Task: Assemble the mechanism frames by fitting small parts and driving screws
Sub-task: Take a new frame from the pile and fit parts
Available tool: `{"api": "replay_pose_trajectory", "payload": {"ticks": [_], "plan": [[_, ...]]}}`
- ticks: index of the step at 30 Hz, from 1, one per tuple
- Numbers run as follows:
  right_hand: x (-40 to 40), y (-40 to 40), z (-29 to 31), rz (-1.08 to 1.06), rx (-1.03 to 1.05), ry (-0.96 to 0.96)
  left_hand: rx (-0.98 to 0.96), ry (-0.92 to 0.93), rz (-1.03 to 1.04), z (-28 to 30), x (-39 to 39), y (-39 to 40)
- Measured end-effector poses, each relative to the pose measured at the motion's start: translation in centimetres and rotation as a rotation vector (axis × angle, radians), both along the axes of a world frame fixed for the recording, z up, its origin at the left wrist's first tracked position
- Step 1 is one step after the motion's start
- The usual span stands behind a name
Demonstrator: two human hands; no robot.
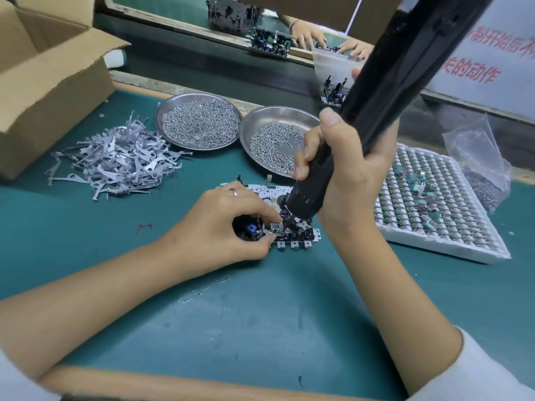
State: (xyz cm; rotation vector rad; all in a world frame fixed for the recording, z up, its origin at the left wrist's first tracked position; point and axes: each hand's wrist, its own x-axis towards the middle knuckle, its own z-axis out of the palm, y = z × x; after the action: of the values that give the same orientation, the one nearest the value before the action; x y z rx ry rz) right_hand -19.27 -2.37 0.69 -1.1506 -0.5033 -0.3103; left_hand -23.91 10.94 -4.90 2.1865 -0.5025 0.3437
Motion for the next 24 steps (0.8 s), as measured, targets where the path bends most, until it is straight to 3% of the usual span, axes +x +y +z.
{"api": "replay_pose_trajectory", "payload": {"ticks": [7,11,13,19,24], "plan": [[0.3,-0.9,0.0,-0.042,-0.099,-0.013,0.024,-0.026,0.001,-0.1,0.0,0.1],[0.5,-3.0,-1.3,-0.341,-0.204,-0.229,0.027,-0.054,0.009,-0.1,0.0,0.0],[0.0,-4.0,-2.9,-0.488,-0.199,-0.23,0.028,-0.064,0.027,-0.1,0.0,0.0],[-1.4,-2.8,-5.4,0.009,-0.335,0.226,0.013,-0.074,0.035,-0.1,0.1,-0.2],[-0.9,-2.9,-5.6,0.068,-0.406,0.326,-0.037,-0.033,-0.011,-0.1,0.3,-0.2]]}}
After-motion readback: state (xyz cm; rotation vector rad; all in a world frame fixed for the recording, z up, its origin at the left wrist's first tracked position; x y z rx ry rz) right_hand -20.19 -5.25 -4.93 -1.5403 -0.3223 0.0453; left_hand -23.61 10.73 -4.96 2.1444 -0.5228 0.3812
